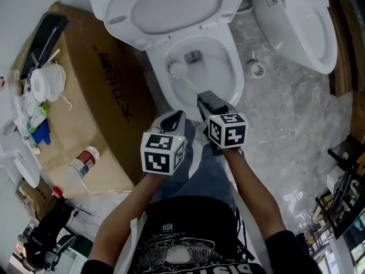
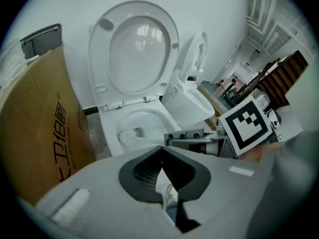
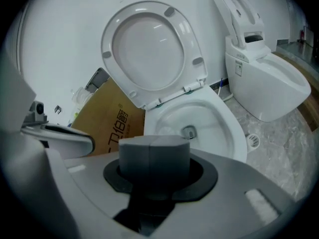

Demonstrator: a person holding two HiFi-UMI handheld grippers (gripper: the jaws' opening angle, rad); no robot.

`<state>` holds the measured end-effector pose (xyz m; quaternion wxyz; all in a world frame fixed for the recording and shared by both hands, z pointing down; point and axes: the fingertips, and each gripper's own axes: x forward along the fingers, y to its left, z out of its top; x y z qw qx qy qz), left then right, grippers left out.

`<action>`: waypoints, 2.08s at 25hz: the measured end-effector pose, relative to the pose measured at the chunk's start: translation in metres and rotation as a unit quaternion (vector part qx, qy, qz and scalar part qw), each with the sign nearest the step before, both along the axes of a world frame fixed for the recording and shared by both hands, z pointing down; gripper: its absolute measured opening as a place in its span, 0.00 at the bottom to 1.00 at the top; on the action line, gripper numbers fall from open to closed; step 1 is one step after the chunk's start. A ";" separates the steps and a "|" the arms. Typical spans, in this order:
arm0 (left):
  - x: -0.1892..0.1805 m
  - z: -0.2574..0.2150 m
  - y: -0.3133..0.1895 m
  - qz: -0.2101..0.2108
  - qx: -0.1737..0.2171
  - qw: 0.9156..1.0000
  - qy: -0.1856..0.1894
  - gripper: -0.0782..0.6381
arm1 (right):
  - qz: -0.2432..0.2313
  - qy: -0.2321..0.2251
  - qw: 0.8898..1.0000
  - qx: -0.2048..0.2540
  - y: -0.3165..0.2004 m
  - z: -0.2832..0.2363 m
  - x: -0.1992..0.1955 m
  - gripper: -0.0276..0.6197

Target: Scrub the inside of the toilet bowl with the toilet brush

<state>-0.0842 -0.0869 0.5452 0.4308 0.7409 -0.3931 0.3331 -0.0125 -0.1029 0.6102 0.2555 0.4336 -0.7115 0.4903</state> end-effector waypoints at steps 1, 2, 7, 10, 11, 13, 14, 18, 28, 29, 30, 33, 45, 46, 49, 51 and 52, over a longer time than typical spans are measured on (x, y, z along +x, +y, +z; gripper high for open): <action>-0.001 0.001 0.001 -0.001 -0.002 1.000 0.000 0.11 | 0.001 0.001 1.000 0.001 -0.005 0.001 -0.001 0.27; -0.003 0.002 0.001 -0.001 -0.004 1.000 0.001 0.11 | 0.003 0.001 1.000 0.002 -0.009 0.003 -0.002 0.27; -0.009 0.005 -0.005 -0.006 -0.005 1.000 0.001 0.10 | 0.021 0.003 1.000 0.004 -0.033 0.009 0.002 0.27; -0.011 0.007 -0.004 -0.011 -0.008 1.000 -0.002 0.10 | 0.033 0.006 0.999 0.008 -0.043 0.009 0.013 0.27; -0.010 0.008 -0.003 -0.010 -0.009 1.000 -0.002 0.10 | 0.038 0.008 0.999 0.009 -0.045 0.009 0.017 0.27; -0.008 0.008 -0.001 -0.007 -0.009 1.000 -0.002 0.10 | 0.048 0.014 0.999 0.013 -0.050 0.009 0.027 0.27; -0.008 0.008 0.000 -0.006 -0.008 1.000 -0.003 0.10 | 0.054 0.016 0.998 0.014 -0.052 0.009 0.033 0.27; -0.003 0.005 0.004 0.000 -0.005 1.000 -0.006 0.10 | 0.094 0.015 0.995 0.019 -0.058 0.004 0.057 0.27; 0.011 0.002 0.016 0.001 0.002 1.000 -0.003 0.10 | 0.129 0.046 0.990 0.021 -0.037 -0.002 0.105 0.27; 0.012 0.002 0.019 0.001 0.001 1.000 -0.003 0.10 | 0.134 0.050 0.990 0.019 -0.032 -0.002 0.109 0.27; 0.014 0.002 0.021 0.001 0.001 1.000 -0.004 0.10 | 0.139 0.052 0.989 0.017 -0.027 -0.002 0.114 0.27; 0.021 0.003 0.030 -0.001 -0.002 1.000 -0.002 0.10 | 0.147 0.055 0.988 0.011 -0.008 -0.005 0.124 0.27; 0.042 0.008 0.057 -0.020 -0.001 1.000 0.006 0.10 | 0.130 0.058 0.989 -0.027 0.073 -0.010 0.136 0.27; 0.043 0.008 0.059 -0.021 -0.001 1.000 0.006 0.10 | 0.126 0.056 0.990 -0.031 0.079 -0.010 0.134 0.27; 0.044 0.007 0.065 -0.028 0.001 1.000 0.006 0.10 | 0.104 0.048 0.992 -0.045 0.097 -0.009 0.124 0.27; 0.043 0.007 0.067 -0.039 0.001 0.999 0.005 0.10 | 0.082 0.044 0.994 -0.051 0.106 -0.008 0.116 0.27; 0.042 0.006 0.067 -0.048 0.001 0.999 0.006 0.10 | 0.071 0.041 0.995 -0.052 0.109 -0.007 0.111 0.27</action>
